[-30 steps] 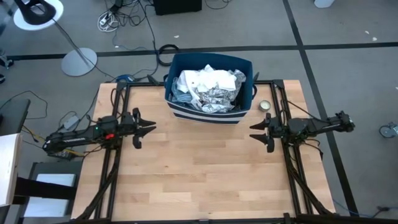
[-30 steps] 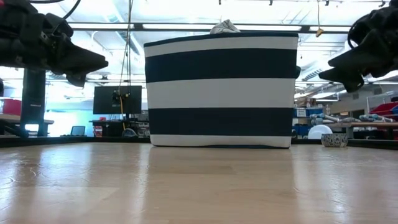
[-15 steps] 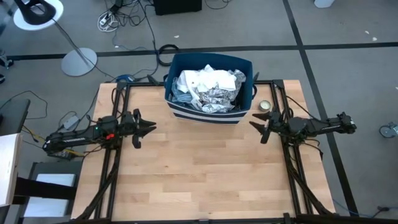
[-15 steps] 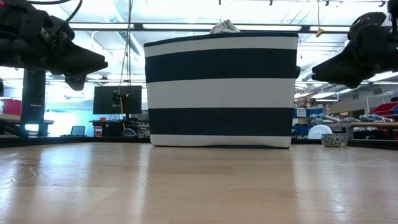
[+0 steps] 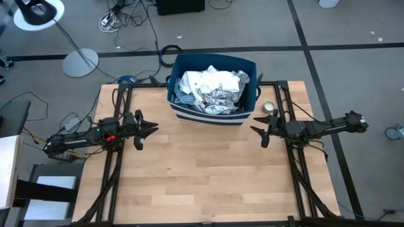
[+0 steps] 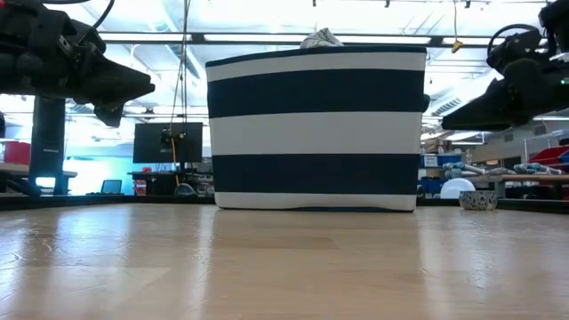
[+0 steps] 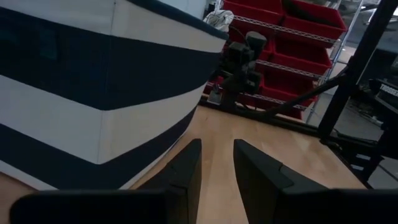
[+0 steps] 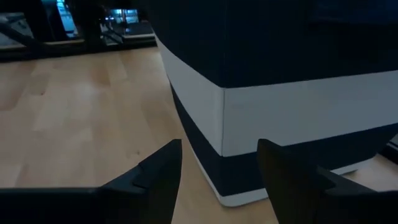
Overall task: Sort clothes
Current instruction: Return to Home Position
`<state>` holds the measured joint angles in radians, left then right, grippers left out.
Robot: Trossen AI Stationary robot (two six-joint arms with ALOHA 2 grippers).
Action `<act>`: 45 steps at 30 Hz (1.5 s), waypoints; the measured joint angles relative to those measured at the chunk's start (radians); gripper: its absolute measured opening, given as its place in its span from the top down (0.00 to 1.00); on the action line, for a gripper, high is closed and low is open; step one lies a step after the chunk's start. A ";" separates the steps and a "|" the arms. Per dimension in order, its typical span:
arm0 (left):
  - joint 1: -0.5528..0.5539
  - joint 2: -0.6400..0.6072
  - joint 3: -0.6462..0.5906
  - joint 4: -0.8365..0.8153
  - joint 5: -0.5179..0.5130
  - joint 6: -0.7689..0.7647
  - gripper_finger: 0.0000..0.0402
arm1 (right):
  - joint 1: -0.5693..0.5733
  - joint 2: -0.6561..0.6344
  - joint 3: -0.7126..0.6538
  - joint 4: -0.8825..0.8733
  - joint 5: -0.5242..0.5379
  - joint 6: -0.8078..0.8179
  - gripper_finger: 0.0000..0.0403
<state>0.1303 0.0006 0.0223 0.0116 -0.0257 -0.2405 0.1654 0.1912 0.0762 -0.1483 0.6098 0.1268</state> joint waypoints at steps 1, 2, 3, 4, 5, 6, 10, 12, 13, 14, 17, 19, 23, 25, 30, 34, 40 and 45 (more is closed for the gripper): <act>0.000 0.000 0.000 0.000 -0.001 0.000 0.75 | 0.000 0.003 -0.001 0.010 -0.001 0.000 0.48; 0.000 0.000 0.000 0.000 -0.002 0.000 0.75 | 0.000 0.006 -0.001 0.018 -0.001 0.000 0.48; 0.000 0.000 0.000 0.001 -0.002 0.000 0.75 | 0.000 0.007 -0.001 0.027 -0.002 0.000 0.48; 0.000 0.000 0.000 0.000 -0.002 0.000 0.75 | 0.000 0.007 -0.001 0.032 -0.001 0.000 0.48; 0.000 0.000 0.000 0.001 -0.002 0.000 0.75 | 0.000 0.007 -0.001 0.034 -0.002 0.000 0.48; 0.000 0.000 0.000 0.001 -0.002 0.000 0.75 | 0.000 0.007 -0.001 0.035 -0.002 0.000 0.48; 0.000 0.000 0.000 0.001 -0.002 0.000 0.75 | 0.000 0.007 0.000 0.039 -0.001 0.000 0.48; 0.000 0.000 0.000 0.001 -0.002 0.000 0.75 | 0.000 0.007 0.000 0.039 -0.002 0.000 0.48; 0.000 0.000 0.000 0.001 -0.002 0.000 0.75 | 0.000 0.007 0.000 0.039 -0.002 0.000 0.48; 0.000 0.000 0.000 0.001 -0.002 0.000 0.75 | 0.000 0.007 0.001 0.039 -0.002 0.000 0.48; 0.000 0.000 0.000 0.001 -0.002 0.000 0.75 | 0.000 0.007 0.001 0.040 -0.002 0.000 0.48; 0.000 0.000 0.000 0.001 -0.002 0.000 0.75 | 0.000 0.007 0.002 0.041 -0.002 0.000 0.48; 0.000 0.000 0.000 0.002 -0.002 0.000 0.75 | 0.000 0.007 0.002 0.042 -0.001 0.000 0.48; 0.000 0.000 0.000 0.001 -0.002 0.000 0.75 | 0.000 0.007 0.003 0.042 -0.001 0.000 0.48; 0.000 0.000 0.000 0.002 -0.002 0.000 0.75 | 0.000 0.007 0.004 0.042 -0.001 0.001 0.48; 0.000 0.000 0.000 0.002 -0.001 0.000 0.75 | 0.000 0.007 0.004 0.042 -0.001 0.001 0.48; 0.000 0.000 0.000 0.002 -0.001 0.000 0.75 | 0.000 0.007 0.004 0.042 -0.001 0.001 0.48; 0.000 0.000 0.000 0.002 -0.001 0.000 0.75 | 0.000 0.007 0.004 0.042 -0.001 0.001 0.48</act>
